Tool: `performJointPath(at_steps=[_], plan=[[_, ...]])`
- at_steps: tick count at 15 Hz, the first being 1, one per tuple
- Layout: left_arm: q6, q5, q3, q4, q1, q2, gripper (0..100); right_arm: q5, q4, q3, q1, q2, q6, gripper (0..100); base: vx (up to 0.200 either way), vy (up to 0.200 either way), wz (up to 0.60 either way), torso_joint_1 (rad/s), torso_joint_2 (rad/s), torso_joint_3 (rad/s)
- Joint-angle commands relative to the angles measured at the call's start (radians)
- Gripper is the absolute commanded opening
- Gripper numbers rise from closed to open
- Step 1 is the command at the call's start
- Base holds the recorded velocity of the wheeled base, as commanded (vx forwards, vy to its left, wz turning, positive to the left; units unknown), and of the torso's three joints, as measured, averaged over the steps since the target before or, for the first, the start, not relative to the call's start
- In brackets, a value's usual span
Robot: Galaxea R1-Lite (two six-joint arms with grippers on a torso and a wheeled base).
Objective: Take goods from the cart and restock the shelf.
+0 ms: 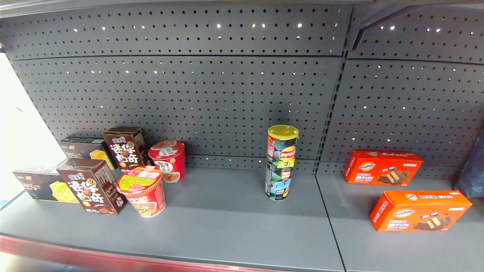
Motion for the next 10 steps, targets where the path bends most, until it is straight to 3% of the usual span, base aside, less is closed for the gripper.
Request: performJointPath(at_steps=[1,3,10], plan=[[0.0,0.0,0.002,0.0,0.0,0.001,0,0.0,0.0,0.0,0.0,0.001,-0.001,100,0.0,0.0,-0.6,-0.002,0.0,0.002],[-0.001,0.0,0.002,0.0,0.0,0.0,0,0.0,0.0,0.0,0.0,0.001,-0.001,100,0.0,0.0,-0.6,-0.005,0.0,0.002],[-0.001,0.0,0.002,0.002,-0.002,0.001,0,0.0,0.0,0.0,0.0,0.001,-0.002,100,0.0,0.0,0.0,0.0,0.0,0.0]])
